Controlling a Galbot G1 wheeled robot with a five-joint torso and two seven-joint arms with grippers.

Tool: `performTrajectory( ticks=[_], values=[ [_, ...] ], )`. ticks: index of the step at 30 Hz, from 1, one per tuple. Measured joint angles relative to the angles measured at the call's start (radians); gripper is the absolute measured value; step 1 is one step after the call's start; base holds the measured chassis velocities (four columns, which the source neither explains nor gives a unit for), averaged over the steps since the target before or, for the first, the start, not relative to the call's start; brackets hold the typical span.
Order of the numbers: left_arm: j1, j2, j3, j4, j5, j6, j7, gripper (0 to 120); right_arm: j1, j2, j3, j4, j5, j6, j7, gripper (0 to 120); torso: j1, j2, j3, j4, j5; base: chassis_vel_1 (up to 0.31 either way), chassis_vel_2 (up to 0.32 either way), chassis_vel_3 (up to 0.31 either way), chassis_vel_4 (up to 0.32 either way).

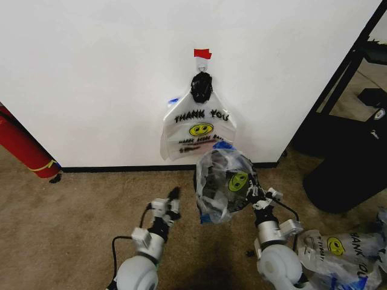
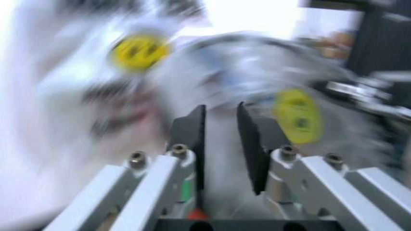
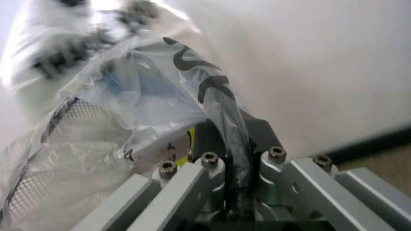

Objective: Pick up the garbage bag from the wall and place it over the trash bin.

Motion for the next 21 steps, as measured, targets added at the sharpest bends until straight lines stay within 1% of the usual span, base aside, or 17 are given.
performTrajectory(
  ticks=[1,2,5,6,7,10,13,14,15,17,21],
  values=[
    [-0.012,-0.002,0.001,0.017,0.047,-0.027,0.021,34,-0.002,0.007,-0.009,-0.004,-0.059,0.018,-0.006,1,0.0,0.0,0.0,0.0,-0.0001,0.0,0.0,0.0,0.0],
    [-0.023,-0.005,0.002,0.033,0.087,-0.045,0.033,39,-0.003,0.012,-0.016,-0.006,-0.104,0.031,-0.01,1,0.0,0.0,0.0,-0.0001,-0.0001,0.0,0.0,0.0,0.0],
    [-0.05,-0.016,0.003,0.057,0.179,-0.058,0.028,51,-0.008,0.028,-0.031,-0.007,-0.232,0.062,-0.014,1,0.0,0.0,0.0,-0.0001,-0.0001,0.0,0.0,0.0,0.0],
    [-0.055,-0.019,0.002,0.058,0.2,-0.055,0.02,54,-0.009,0.032,-0.034,-0.007,-0.257,0.068,-0.014,1,0.0,0.0,0.0,-0.0001,-0.0001,0.0,0.0,0.0,0.0],
    [-0.055,-0.019,0.002,0.058,0.2,-0.055,0.02,54,-0.009,0.032,-0.034,-0.007,-0.257,0.068,-0.014,1,0.0,0.0,0.0,-0.0001,-0.0001,0.0,0.0,0.0,0.0],
    [-0.067,-0.028,-0.005,0.059,0.293,-0.015,-0.042,68,-0.014,0.044,-0.041,-0.011,-0.339,0.091,-0.013,1,0.0,0.0,0.0,-0.0001,-0.0001,0.0,0.0,0.0,0.0],
    [-0.061,-0.029,-0.015,0.04,0.356,0.017,-0.098,81,-0.017,0.053,-0.042,-0.017,-0.392,0.107,-0.008,1,0.0,0.0,0.0,-0.0001,-0.0001,0.0,0.0,0.0,0.0],
    [-0.061,-0.029,-0.015,0.04,0.356,0.017,-0.098,81,-0.017,0.053,-0.042,-0.017,-0.392,0.107,-0.008,1,0.0,0.0,0.0,-0.0001,-0.0001,0.0,0.0,0.0,0.0],
    [-0.056,-0.029,-0.016,0.031,0.37,0.027,-0.114,86,-0.017,0.055,-0.042,-0.019,-0.405,0.11,-0.005,1,0.0,0.0,0.0,0.0,-0.0001,0.0,0.0,0.0,0.0],
    [-0.046,-0.029,-0.017,0.014,0.383,0.043,-0.137,90,-0.016,0.059,-0.042,-0.024,-0.422,0.111,0.002,1,0.0,0.0,0.0,0.0,-0.0001,0.0,0.0,0.0,0.0],
    [-0.044,-0.032,-0.016,0.011,0.401,0.062,-0.172,91,-0.014,0.063,-0.044,-0.025,-0.426,0.111,0.007,1,0.0,0.0,0.0,0.0,-0.0001,0.0,0.0,0.0,0.0]
  ],
)
